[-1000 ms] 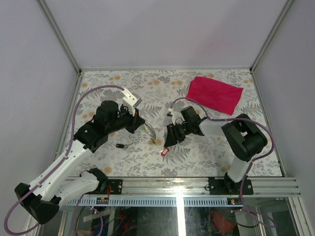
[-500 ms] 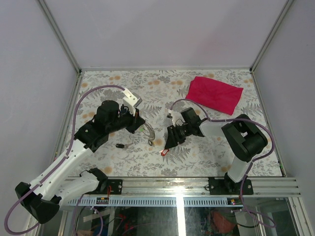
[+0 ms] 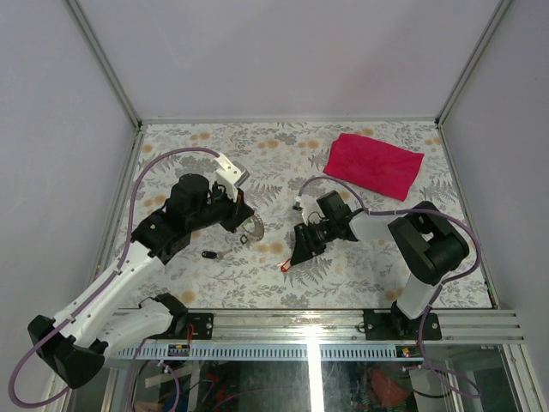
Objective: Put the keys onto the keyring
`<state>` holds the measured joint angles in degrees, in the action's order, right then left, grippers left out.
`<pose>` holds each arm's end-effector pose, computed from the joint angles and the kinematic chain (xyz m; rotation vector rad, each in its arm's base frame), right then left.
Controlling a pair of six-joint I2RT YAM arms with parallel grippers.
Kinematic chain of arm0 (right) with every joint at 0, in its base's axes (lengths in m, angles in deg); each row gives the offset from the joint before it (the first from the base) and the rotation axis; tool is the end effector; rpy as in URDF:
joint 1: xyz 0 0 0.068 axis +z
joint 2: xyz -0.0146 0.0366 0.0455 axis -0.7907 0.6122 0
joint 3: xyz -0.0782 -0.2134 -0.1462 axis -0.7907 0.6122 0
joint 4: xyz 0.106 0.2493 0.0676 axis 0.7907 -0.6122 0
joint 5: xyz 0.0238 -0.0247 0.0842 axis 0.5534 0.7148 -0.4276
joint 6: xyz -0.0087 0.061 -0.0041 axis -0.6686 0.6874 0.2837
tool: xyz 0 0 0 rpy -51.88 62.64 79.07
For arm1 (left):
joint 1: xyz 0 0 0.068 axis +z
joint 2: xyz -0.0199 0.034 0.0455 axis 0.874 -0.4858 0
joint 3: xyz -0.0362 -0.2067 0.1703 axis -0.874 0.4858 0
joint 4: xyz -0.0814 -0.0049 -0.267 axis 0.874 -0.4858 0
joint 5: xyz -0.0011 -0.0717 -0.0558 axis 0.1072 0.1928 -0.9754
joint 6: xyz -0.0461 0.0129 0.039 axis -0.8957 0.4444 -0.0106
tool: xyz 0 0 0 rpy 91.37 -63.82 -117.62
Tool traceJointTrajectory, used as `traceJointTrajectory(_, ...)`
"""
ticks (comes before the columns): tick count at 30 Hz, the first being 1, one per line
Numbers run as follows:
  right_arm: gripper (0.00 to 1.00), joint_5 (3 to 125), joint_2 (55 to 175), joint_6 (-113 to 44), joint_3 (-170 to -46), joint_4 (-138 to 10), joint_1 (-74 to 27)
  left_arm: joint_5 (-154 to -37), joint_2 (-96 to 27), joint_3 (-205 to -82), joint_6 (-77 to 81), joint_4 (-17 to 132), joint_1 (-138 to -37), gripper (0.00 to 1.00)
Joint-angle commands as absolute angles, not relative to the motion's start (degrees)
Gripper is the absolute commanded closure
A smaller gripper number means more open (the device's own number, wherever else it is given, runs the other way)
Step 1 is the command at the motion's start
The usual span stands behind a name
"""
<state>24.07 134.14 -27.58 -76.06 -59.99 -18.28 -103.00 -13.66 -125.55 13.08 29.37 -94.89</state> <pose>0.2500 0.2100 0.0995 -0.8156 2.4513 1.3740 0.1908 -0.1437 0.3326 0.7661 1.9216 -0.6522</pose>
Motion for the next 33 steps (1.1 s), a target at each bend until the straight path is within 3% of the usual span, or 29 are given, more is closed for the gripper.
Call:
traceJointTrajectory(1, 0.56, 25.82, 130.69, -28.93, -75.09, -62.36, -17.8, -104.35, -13.55, -127.88, 13.51, 33.0, -94.33, 1.0)
traceJointTrajectory(11, 0.57, 28.57, 129.56, -27.36, -74.16, -61.25, -17.79, -104.3, -13.55, -128.0, 13.59, 32.81, -94.33, 1.0)
traceJointTrajectory(24, 0.71, 28.61, 130.52, -22.97, -72.46, -54.42, -17.76, -103.86, -13.3, -127.9, 13.62, 32.7, -94.33, 1.0)
traceJointTrajectory(33, 0.98, 30.25, 127.19, -24.84, -72.42, -55.0, -17.77, -103.89, -12.9, -127.89, 13.95, 32.61, -94.37, 1.0)
